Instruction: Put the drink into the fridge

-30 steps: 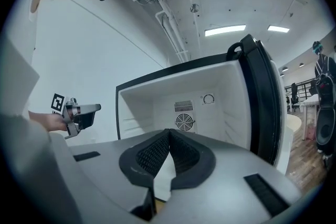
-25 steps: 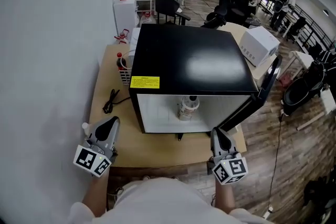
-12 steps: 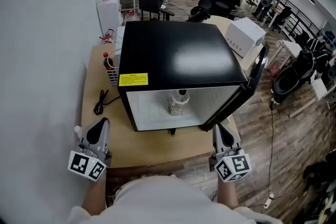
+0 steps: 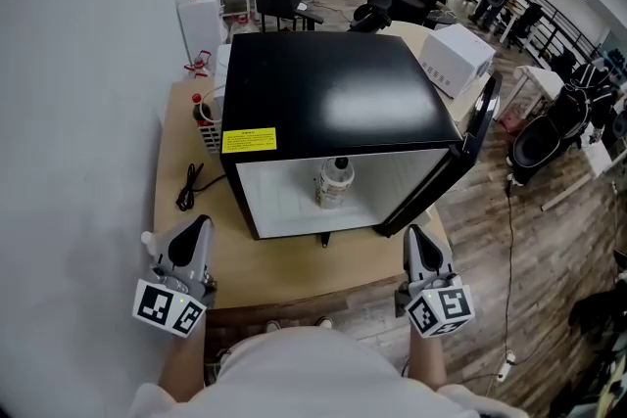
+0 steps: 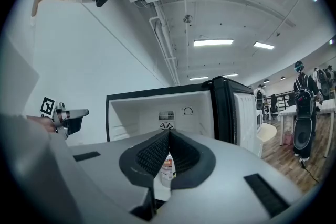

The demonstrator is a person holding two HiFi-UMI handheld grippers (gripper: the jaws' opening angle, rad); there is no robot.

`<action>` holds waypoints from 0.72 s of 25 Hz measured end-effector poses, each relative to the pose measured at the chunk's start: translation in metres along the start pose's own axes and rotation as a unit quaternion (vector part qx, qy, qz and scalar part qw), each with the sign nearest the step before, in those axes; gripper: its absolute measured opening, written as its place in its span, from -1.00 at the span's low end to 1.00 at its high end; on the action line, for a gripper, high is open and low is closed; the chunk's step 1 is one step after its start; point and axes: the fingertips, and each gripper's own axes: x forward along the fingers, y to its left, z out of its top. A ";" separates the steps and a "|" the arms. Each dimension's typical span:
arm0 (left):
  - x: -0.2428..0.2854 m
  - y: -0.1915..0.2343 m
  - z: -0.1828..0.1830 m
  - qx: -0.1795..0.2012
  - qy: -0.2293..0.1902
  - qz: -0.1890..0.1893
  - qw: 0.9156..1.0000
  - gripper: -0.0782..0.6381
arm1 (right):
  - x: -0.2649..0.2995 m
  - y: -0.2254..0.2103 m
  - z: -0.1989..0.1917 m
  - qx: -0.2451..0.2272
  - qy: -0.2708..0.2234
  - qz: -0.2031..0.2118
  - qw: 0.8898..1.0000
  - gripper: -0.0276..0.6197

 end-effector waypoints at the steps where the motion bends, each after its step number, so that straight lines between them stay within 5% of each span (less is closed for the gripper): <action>1: 0.000 -0.002 0.001 0.000 -0.001 -0.001 1.000 -0.74 | -0.002 0.000 0.000 0.000 0.000 0.000 1.000 -0.91; 18: -0.011 -0.027 0.002 -0.007 -0.004 -0.001 1.000 -0.74 | -0.022 -0.003 0.004 -0.002 -0.008 0.006 1.000 -0.91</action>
